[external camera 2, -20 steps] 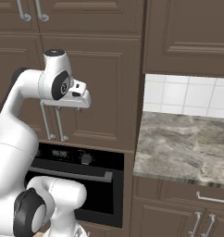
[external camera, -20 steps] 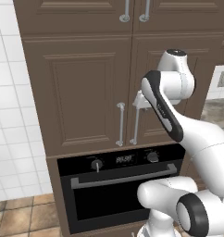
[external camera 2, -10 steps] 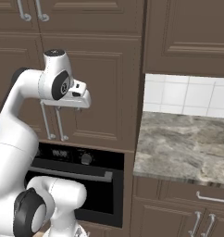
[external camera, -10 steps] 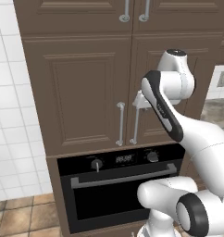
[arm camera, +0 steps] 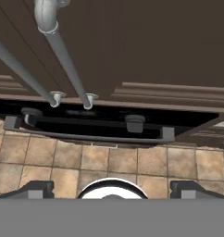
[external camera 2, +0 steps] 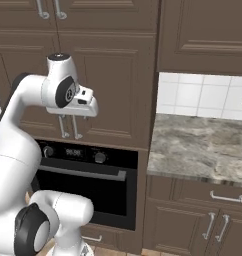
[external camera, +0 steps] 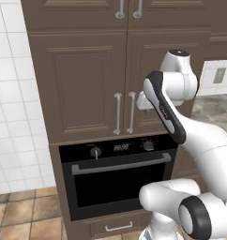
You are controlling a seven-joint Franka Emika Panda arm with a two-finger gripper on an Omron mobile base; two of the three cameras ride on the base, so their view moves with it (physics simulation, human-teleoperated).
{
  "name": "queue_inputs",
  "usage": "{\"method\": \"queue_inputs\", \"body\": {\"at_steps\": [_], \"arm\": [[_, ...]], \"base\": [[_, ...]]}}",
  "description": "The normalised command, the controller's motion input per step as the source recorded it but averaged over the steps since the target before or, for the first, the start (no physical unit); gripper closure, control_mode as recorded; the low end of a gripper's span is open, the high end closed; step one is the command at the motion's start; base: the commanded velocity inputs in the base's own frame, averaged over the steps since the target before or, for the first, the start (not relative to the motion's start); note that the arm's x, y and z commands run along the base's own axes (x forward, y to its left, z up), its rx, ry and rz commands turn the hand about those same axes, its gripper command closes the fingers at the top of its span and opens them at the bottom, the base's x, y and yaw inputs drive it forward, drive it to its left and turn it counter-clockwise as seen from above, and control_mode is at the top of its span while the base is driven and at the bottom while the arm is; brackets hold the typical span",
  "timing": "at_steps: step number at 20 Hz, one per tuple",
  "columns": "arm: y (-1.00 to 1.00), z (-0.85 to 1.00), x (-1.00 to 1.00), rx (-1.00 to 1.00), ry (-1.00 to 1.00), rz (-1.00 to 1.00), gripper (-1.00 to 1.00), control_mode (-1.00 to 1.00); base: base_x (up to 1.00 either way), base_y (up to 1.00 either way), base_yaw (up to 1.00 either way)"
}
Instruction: Open the cabinet. Pick the sponge and place it next to the sink. Then close the cabinet.
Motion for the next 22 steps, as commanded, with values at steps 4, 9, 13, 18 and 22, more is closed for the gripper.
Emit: {"method": "queue_inputs", "body": {"at_steps": [4, 9, 13, 18, 22], "arm": [[0.00, 0.00, 0.00, 0.00, 0.00, 0.00, -1.00, 1.00], [0.00, 0.00, 0.00, 0.00, 0.00, 0.00, -1.00, 1.00], [0.00, 0.00, 0.00, 0.00, 0.00, 0.00, -1.00, 1.00], [0.00, 0.00, 0.00, 0.00, 0.00, 0.00, -1.00, 1.00], [0.00, 0.00, 0.00, 0.00, 0.00, 0.00, -1.00, 1.00]], "base": [[0.09, 0.08, 0.00], [0.00, 0.28, 0.00], [0.00, 0.33, 0.00], [0.00, 0.27, 0.00], [0.00, 0.00, 0.00]]}}
